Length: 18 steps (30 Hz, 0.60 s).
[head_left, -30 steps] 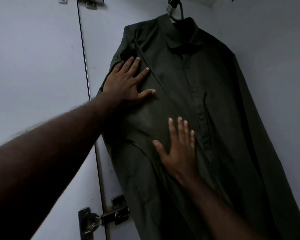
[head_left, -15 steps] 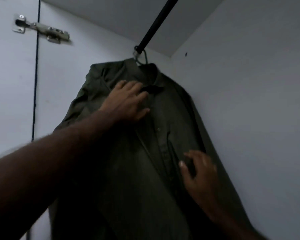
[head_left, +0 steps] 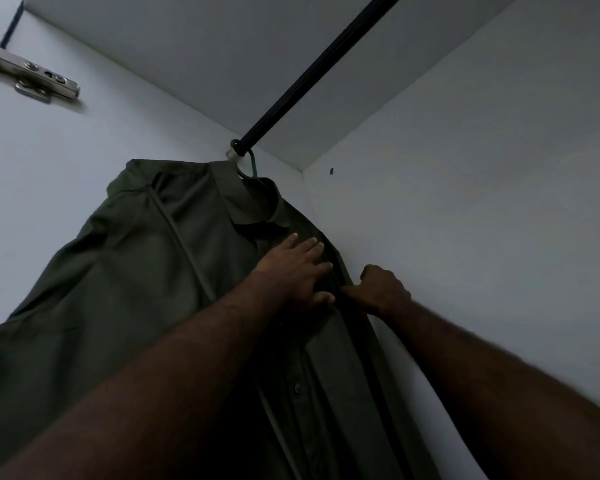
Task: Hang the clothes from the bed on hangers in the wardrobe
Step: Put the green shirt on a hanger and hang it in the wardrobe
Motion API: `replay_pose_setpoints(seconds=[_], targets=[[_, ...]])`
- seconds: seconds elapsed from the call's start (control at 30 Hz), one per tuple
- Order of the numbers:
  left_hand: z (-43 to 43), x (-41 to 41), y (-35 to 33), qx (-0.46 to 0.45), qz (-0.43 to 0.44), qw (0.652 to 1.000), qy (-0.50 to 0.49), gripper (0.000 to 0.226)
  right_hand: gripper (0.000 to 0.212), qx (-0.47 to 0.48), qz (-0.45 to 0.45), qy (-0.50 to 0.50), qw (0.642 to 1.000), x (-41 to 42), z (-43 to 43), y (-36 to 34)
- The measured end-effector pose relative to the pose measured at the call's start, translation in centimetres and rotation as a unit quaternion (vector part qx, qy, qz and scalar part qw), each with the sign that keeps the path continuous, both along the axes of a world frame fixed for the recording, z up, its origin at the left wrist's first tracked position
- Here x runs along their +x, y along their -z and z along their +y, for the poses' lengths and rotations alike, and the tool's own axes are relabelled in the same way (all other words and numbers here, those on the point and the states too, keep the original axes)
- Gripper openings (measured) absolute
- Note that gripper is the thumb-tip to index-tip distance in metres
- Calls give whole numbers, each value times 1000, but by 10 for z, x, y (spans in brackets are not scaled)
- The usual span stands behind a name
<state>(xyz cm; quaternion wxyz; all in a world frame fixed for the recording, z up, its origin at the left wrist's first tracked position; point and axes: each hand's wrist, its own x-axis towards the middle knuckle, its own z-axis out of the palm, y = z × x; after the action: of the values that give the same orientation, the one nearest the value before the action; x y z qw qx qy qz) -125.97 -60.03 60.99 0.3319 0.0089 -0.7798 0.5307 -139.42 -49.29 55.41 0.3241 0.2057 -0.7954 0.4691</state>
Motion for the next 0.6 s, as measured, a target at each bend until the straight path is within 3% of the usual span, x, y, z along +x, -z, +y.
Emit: replay_pose_setpoints(seconds=[0.13,0.27,0.37,0.43,0.5,0.6], targets=[[-4,-15,11,-1,-15,1000,-14,76,16,-30,16,27,999,-17,10,7],[-13,-18,16,-1,-25,999,-34,79,31,-61,54,-31,996,-21,16,11],[-20,-18,21,5,-25,999,-40,80,52,0,44,-32,998,-14,-2,17],[-24,-17,25,13,-38,998,-46,80,36,56,37,6,998,-20,-12,26],[-30,-16,30,18,-41,998,-50,79,15,26,40,23,999,-30,-6,31],[-42,-11,34,25,-43,996,-74,78,21,-48,19,31,998,-41,23,30]])
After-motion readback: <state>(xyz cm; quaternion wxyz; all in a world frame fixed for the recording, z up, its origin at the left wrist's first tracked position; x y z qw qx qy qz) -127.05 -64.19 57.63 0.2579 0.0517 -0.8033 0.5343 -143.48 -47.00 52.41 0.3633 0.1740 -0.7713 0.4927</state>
